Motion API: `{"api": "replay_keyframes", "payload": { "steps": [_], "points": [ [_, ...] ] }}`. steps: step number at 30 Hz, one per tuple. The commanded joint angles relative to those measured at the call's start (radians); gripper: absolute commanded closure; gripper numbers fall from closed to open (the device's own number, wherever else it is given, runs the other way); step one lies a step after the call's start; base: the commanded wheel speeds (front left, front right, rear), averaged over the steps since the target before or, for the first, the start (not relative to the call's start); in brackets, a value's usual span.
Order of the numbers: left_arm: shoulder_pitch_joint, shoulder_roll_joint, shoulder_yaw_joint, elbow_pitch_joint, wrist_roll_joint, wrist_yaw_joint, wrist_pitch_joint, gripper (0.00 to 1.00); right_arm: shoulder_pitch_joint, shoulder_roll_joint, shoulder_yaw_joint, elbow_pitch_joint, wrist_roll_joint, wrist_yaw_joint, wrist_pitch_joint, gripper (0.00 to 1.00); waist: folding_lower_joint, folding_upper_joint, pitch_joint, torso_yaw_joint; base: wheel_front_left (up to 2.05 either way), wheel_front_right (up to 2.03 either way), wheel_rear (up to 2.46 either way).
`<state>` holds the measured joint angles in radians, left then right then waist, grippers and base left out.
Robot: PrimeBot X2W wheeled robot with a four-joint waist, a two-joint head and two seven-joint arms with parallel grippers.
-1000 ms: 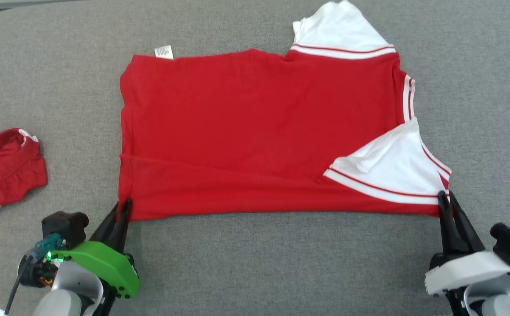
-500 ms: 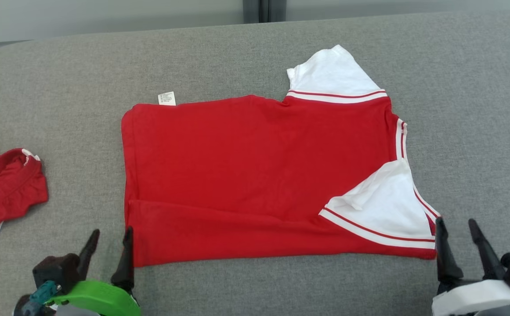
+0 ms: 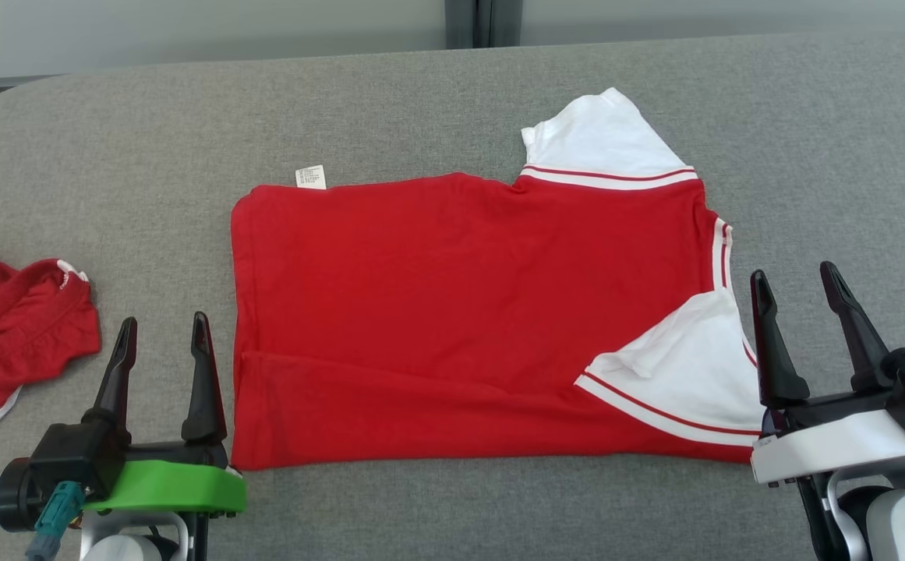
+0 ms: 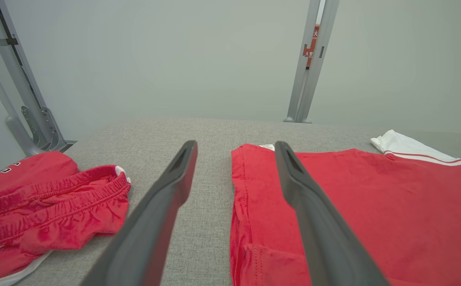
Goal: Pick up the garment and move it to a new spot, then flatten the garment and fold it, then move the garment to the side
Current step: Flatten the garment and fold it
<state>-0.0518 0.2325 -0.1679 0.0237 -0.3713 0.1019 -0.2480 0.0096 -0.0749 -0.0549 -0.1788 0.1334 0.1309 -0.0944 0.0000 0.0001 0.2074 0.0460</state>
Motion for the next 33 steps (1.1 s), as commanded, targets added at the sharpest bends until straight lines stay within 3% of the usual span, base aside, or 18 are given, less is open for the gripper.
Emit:
{"api": "replay_keyframes", "payload": {
  "steps": [1, 9, 17, 25, 32, 33],
  "points": [
    [-0.014, 0.002, -0.002, -0.002, 0.005, 0.006, 0.003, 0.00, -0.011, -0.003, 0.003, -0.010, -0.005, 0.000, 0.006, 0.00, 0.0000, -0.0001, -0.001, 0.003, 0.00, 0.00, 0.00],
    [-0.048, 0.017, -0.015, -0.010, -0.002, 0.000, 0.051, 0.00, -0.012, 0.002, 0.007, -0.035, 0.001, 0.000, 0.022, 0.00, 0.0000, -0.0001, 0.014, 0.005, 0.00, 0.00, 0.00],
    [-0.323, 0.066, -0.038, 0.084, -0.058, -0.102, 0.224, 0.00, -0.056, 0.006, 0.023, -0.051, -0.004, 0.000, 0.022, 0.00, 0.0000, -0.0001, 0.113, -0.011, 0.00, 0.00, 0.00],
    [-0.588, 0.107, -0.072, 0.385, -0.142, -0.202, 0.414, 0.00, -0.119, 0.012, 0.060, -0.020, -0.001, 0.000, 0.002, 0.00, 0.0000, -0.0001, 0.210, -0.065, 0.00, 0.00, 0.00],
    [-0.722, 0.121, -0.109, 0.646, -0.194, -0.229, 0.446, 0.00, -0.149, 0.014, 0.080, 0.023, 0.006, 0.000, -0.015, 0.00, 0.0000, -0.0001, 0.248, -0.092, 0.00, 0.00, 0.00],
    [-0.738, 0.121, -0.115, 0.677, -0.205, -0.231, 0.443, 0.29, -0.152, 0.014, 0.080, 0.031, 0.007, 0.000, -0.016, 0.00, 0.0000, -0.0001, 0.251, -0.093, 0.00, 0.00, 0.00]
  ]
}}
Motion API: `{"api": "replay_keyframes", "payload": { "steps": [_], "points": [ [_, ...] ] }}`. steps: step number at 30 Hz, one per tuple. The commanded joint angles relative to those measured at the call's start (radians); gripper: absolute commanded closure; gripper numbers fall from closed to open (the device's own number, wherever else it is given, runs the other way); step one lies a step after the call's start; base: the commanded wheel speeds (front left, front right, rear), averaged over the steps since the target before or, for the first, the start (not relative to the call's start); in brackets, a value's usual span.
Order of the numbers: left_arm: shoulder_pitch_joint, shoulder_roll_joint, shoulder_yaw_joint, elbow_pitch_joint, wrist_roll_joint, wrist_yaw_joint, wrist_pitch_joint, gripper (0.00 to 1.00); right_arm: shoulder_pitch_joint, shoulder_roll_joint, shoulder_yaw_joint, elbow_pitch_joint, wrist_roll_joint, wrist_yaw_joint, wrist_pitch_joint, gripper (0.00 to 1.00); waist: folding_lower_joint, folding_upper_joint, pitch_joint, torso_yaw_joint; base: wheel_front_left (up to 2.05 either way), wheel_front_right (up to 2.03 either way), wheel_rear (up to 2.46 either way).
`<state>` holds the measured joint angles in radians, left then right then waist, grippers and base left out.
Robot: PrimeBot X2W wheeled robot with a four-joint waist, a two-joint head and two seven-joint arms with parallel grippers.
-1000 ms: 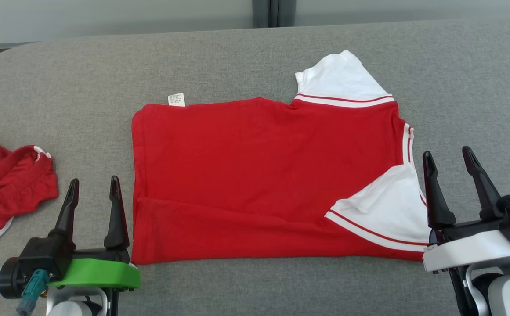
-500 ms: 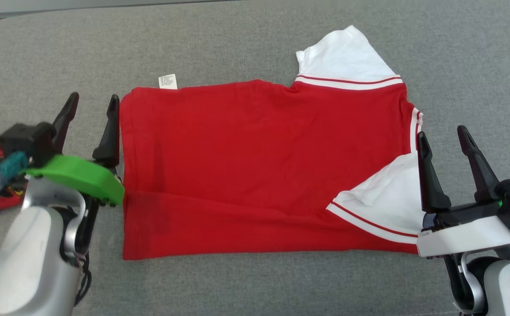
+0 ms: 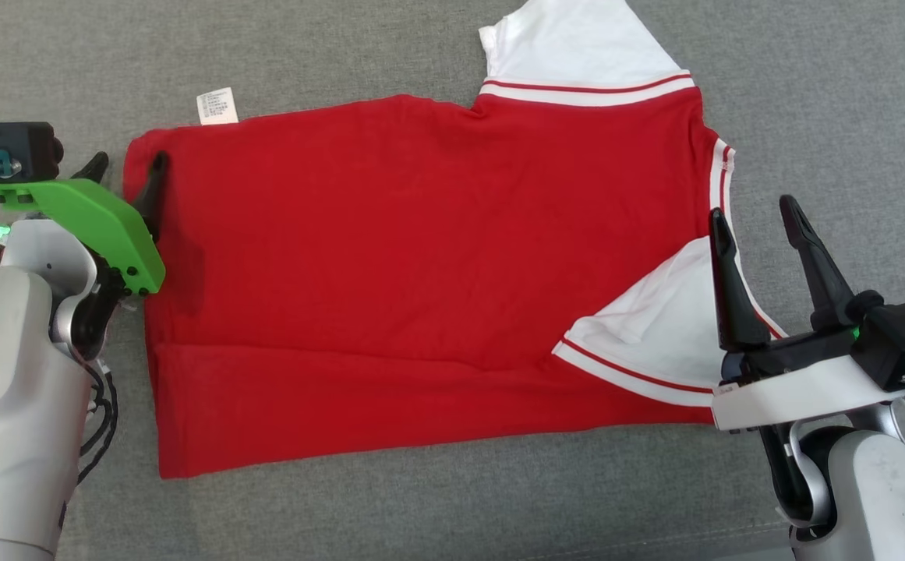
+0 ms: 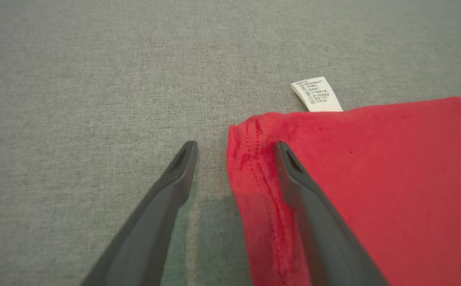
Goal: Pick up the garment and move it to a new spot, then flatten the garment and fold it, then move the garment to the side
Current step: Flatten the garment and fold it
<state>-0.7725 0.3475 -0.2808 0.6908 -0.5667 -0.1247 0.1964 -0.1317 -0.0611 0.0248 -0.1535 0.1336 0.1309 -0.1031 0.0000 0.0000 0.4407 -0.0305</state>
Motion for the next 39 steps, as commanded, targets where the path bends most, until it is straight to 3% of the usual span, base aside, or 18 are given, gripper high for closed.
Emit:
{"api": "replay_keyframes", "payload": {
  "steps": [1, 2, 3, 17, 39],
  "points": [
    [-0.026, 0.008, -0.011, 0.034, -0.015, -0.004, 0.007, 0.52, -0.016, 0.000, -0.003, 0.012, 0.008, 0.000, -0.007, 0.00, 0.0000, 0.0000, 0.019, -0.017, 0.00, 0.00, 0.00],
    [-0.037, 0.008, -0.021, 0.060, -0.025, -0.005, 0.007, 0.81, -0.023, -0.004, -0.005, 0.021, 0.009, 0.000, -0.008, 0.00, 0.0000, 0.0000, 0.020, -0.018, 0.00, 0.00, 0.00],
    [-0.043, 0.005, -0.034, 0.075, -0.035, -0.006, 0.010, 1.00, -0.029, -0.008, -0.006, 0.027, 0.012, 0.000, -0.010, 0.00, 0.0000, 0.0000, 0.020, -0.019, 0.00, 0.00, 0.00],
    [-0.085, 0.011, -0.213, 0.120, -0.152, -0.007, -0.078, 1.00, -0.245, -0.126, -0.005, 0.224, 0.075, 0.000, 0.014, 0.00, 0.0000, 0.0000, 0.028, 0.032, 0.00, 0.00, 0.00],
    [-0.209, -0.062, -0.414, 0.148, -0.249, -0.004, -0.197, 1.00, -0.853, -0.263, 0.145, 0.835, 0.227, 0.000, 0.094, 0.00, 0.0000, 0.0000, 0.148, 0.208, 0.00, 0.00, 0.00]
  ]
}}
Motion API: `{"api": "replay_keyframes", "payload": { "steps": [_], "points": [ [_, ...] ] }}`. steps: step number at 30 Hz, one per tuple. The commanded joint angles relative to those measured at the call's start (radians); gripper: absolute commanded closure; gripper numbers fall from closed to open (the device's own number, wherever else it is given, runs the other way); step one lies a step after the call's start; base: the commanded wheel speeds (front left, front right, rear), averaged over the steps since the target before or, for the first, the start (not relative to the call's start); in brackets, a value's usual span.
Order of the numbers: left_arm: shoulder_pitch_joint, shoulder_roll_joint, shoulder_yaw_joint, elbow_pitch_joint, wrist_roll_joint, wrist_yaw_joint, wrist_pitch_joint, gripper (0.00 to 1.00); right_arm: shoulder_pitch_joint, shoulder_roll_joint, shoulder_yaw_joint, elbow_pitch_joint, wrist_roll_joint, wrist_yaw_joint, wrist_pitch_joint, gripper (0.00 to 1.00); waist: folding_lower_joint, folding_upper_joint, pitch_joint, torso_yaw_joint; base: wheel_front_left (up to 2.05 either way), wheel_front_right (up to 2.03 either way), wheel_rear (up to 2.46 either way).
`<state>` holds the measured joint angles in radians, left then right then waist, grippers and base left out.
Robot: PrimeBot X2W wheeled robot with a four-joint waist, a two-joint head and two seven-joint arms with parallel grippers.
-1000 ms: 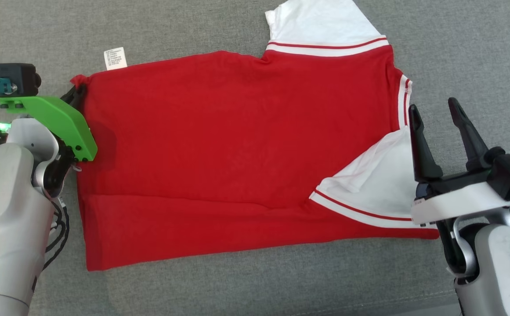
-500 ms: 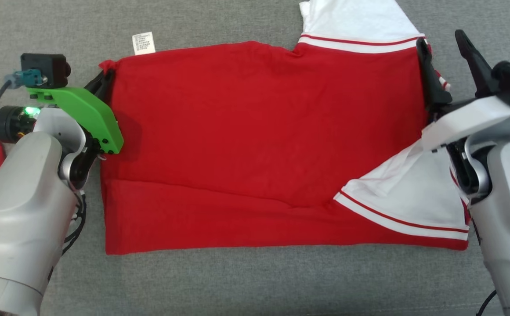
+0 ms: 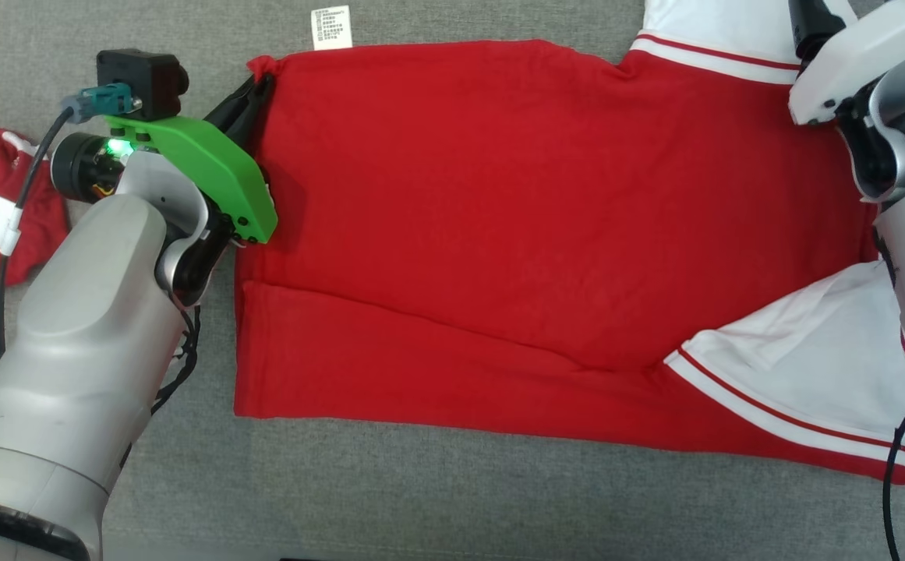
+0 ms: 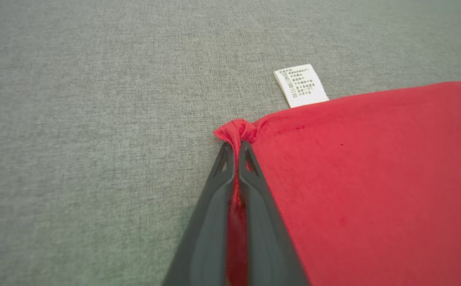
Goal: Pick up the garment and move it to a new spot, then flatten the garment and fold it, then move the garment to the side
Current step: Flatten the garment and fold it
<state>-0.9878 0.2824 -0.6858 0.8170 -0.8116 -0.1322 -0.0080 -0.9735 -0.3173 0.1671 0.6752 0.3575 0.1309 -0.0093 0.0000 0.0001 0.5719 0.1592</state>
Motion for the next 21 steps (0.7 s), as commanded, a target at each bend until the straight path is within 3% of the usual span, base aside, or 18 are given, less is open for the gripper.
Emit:
{"api": "replay_keyframes", "payload": {
  "steps": [1, 11, 12, 13, 14, 21],
  "points": [
    [0.002, 0.001, -0.015, 0.026, -0.009, 0.003, 0.003, 1.00, -0.029, -0.009, 0.008, 0.028, 0.008, 0.000, 0.008, 0.00, 0.0000, -0.0001, 0.018, 0.023, 0.00, 0.00, 0.00],
    [-0.039, -0.020, -0.085, 0.056, -0.061, 0.005, -0.025, 1.00, -0.170, -0.026, 0.086, 0.230, 0.060, 0.000, 0.100, 0.00, 0.0000, -0.0001, 0.037, 0.045, 0.00, 0.00, 0.00],
    [-0.043, -0.019, -0.091, 0.059, -0.067, 0.005, -0.026, 1.00, -0.178, -0.029, 0.095, 0.244, 0.071, 0.000, 0.119, 0.55, 0.0000, -0.0001, 0.037, 0.043, 0.00, 0.00, 0.00],
    [-0.045, -0.017, -0.096, 0.062, -0.072, 0.005, -0.028, 1.00, -0.183, -0.029, 0.105, 0.253, 0.081, 0.000, 0.133, 0.82, 0.0000, -0.0001, 0.035, 0.041, 0.00, 0.00, 0.00],
    [-0.049, -0.014, -0.103, 0.063, -0.076, 0.005, -0.033, 1.00, -0.187, -0.027, 0.116, 0.256, 0.097, 0.000, 0.145, 1.00, 0.0000, -0.0001, 0.033, 0.038, 0.00, 0.00, 0.00],
    [-0.070, 0.026, -0.121, 0.084, -0.091, 0.004, -0.088, 1.00, -0.171, -0.062, 0.197, 0.199, 0.157, -0.001, 0.094, 1.00, 0.0000, -0.0001, -0.012, 0.004, 0.00, 0.00, 0.00]
  ]
}}
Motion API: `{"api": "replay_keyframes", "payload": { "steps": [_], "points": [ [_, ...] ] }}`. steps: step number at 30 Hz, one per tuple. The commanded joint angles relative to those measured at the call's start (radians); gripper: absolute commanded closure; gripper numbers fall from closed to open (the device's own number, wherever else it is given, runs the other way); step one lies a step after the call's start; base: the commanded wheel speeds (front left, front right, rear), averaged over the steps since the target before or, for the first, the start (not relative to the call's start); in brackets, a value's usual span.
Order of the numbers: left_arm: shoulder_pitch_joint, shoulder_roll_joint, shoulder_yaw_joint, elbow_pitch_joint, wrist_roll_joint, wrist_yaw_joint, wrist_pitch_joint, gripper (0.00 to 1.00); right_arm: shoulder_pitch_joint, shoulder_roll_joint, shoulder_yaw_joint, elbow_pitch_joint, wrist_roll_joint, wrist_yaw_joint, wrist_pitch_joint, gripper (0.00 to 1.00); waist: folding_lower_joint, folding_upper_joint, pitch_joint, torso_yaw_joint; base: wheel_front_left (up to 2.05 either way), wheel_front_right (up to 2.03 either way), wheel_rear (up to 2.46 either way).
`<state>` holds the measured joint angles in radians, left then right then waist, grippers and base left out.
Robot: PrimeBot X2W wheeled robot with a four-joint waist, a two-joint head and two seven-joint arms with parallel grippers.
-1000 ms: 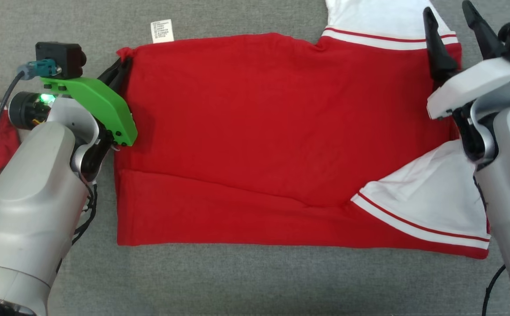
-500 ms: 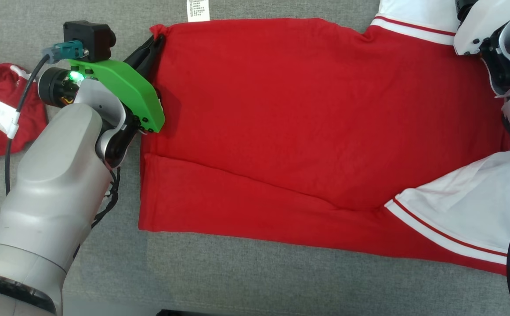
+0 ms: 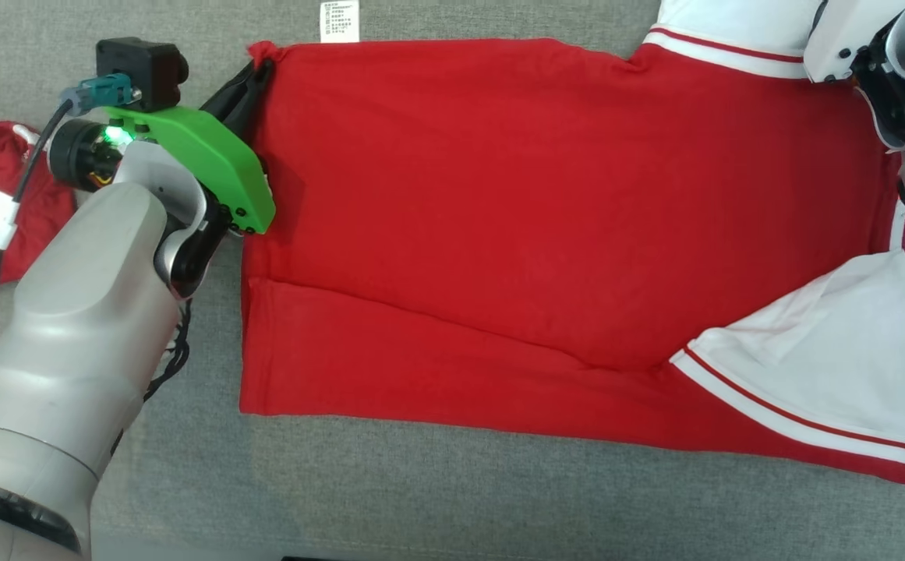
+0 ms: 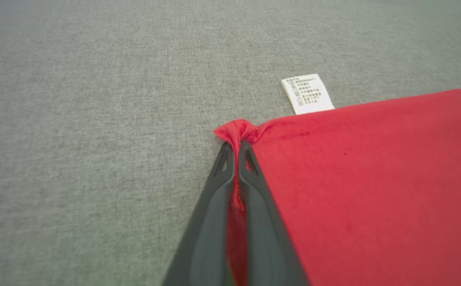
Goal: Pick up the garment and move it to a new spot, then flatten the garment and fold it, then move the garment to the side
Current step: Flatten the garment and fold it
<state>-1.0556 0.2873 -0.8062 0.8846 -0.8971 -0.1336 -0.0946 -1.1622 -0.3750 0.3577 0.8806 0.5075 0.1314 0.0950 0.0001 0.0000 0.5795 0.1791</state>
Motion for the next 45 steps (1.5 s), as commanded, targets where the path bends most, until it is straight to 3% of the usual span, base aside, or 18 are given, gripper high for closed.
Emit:
{"api": "replay_keyframes", "payload": {
  "steps": [1, 10, 18, 25, 34, 38, 39, 40, 41, 42, 45],
  "points": [
    [-0.005, 0.025, -0.002, 0.019, -0.008, 0.006, -0.010, 1.00, 0.025, -0.011, 0.019, -0.021, 0.018, -0.001, -0.028, 1.00, -0.0001, 0.0000, -0.030, -0.023, 0.00, 0.00, 0.00],
    [0.008, 0.056, -0.007, 0.029, -0.003, 0.005, -0.090, 1.00, 0.136, -0.072, 0.082, -0.160, 0.126, -0.001, -0.142, 1.00, -0.0001, 0.0000, -0.119, -0.068, 0.00, 0.00, 0.00],
    [0.101, 0.094, 0.007, -0.042, 0.010, 0.026, -0.154, 1.00, 0.338, -0.121, 0.099, -0.345, 0.224, -0.001, -0.225, 1.00, -0.0001, 0.0000, -0.170, -0.104, 0.00, 0.00, 0.00],
    [0.266, 0.141, 0.064, -0.203, 0.031, 0.094, -0.171, 1.00, 0.573, -0.138, 0.094, -0.501, 0.300, -0.001, -0.275, 1.00, -0.0001, 0.0000, -0.194, -0.129, 0.00, 0.00, 0.00],
    [0.546, 0.183, 0.200, -0.484, 0.125, 0.207, -0.171, 1.00, 0.822, -0.100, 0.035, -0.607, 0.345, -0.001, -0.319, 1.00, -0.0001, 0.0000, -0.223, -0.145, 0.00, 0.00, 0.00],
    [0.642, 0.192, 0.215, -0.534, 0.113, 0.224, -0.171, 1.00, 0.912, -0.087, 0.013, -0.649, 0.351, -0.001, -0.314, 1.00, -0.0001, 0.0000, -0.238, -0.147, 0.00, 0.00, 0.00],
    [0.658, 0.192, 0.214, -0.539, 0.106, 0.223, -0.170, 1.00, 0.932, -0.083, 0.008, -0.657, 0.352, -0.001, -0.313, 0.85, -0.0001, 0.0000, -0.242, -0.148, 0.00, 0.00, 0.00],
    [0.675, 0.191, 0.218, -0.541, 0.098, 0.227, -0.169, 0.82, 0.956, -0.081, 0.002, -0.668, 0.345, -0.001, -0.313, 0.63, -0.0001, 0.0000, -0.247, -0.149, 0.00, 0.00, 0.00],
    [0.687, 0.193, 0.220, -0.541, 0.096, 0.232, -0.169, 0.54, 0.974, -0.078, -0.003, -0.675, 0.338, -0.001, -0.313, 0.38, -0.0001, 0.0000, -0.251, -0.150, 0.00, 0.00, 0.00],
    [0.705, 0.193, 0.223, -0.543, 0.089, 0.237, -0.169, 0.00, 0.994, -0.070, -0.011, -0.683, 0.326, -0.001, -0.314, 0.00, -0.0001, 0.0000, -0.258, -0.152, 0.00, 0.00, 0.00],
    [0.741, 0.190, 0.248, -0.569, 0.100, 0.268, -0.170, 0.00, 1.037, -0.055, -0.041, -0.710, 0.278, -0.001, -0.324, 0.00, -0.0001, 0.0000, -0.274, -0.157, 0.00, 0.00, 0.00]
  ]
}}
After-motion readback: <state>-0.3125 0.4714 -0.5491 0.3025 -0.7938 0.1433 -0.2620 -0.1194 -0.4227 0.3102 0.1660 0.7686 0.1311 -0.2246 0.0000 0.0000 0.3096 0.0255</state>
